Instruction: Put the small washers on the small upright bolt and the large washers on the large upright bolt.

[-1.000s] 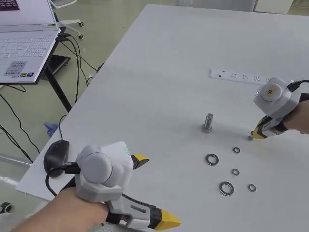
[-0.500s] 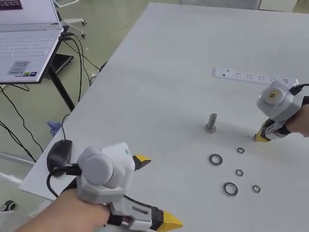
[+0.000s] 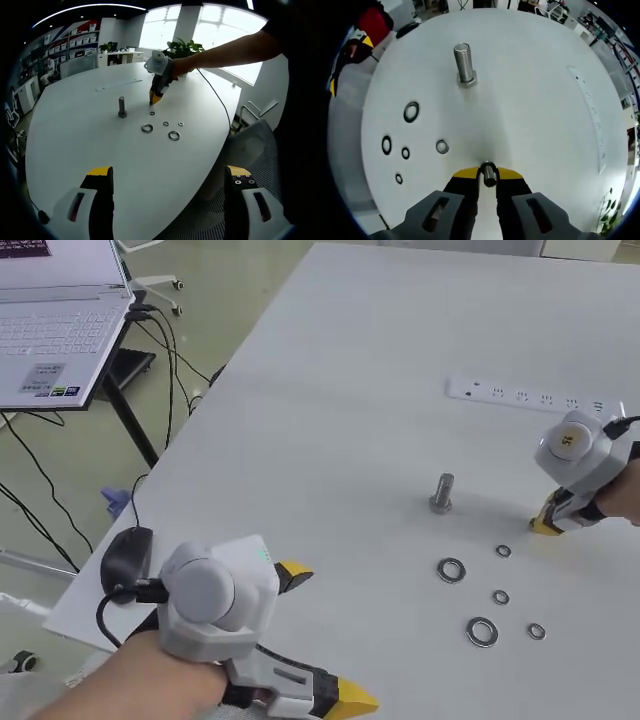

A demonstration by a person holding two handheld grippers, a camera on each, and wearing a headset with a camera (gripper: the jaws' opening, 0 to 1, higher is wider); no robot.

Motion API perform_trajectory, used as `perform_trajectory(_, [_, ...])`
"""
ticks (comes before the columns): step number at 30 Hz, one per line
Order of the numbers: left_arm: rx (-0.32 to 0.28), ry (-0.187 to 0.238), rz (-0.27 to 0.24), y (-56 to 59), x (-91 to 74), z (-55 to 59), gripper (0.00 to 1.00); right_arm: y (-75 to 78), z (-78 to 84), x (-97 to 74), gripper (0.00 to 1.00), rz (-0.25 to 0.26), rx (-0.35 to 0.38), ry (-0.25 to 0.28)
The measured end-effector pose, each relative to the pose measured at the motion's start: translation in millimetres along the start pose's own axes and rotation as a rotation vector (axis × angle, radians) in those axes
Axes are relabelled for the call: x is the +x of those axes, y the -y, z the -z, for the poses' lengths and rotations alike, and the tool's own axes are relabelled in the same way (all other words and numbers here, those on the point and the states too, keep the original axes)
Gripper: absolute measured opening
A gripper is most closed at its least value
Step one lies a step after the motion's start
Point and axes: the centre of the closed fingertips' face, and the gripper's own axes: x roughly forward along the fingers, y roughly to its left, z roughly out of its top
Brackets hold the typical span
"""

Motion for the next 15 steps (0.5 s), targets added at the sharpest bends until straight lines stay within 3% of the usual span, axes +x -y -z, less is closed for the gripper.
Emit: perform_trajectory(15, [0.003,0.006,-0.004,-0.7,-0.9,-2.0,0.91,0.3,-2.7,-0.4,0.15,-0.002,-0.001,0.012])
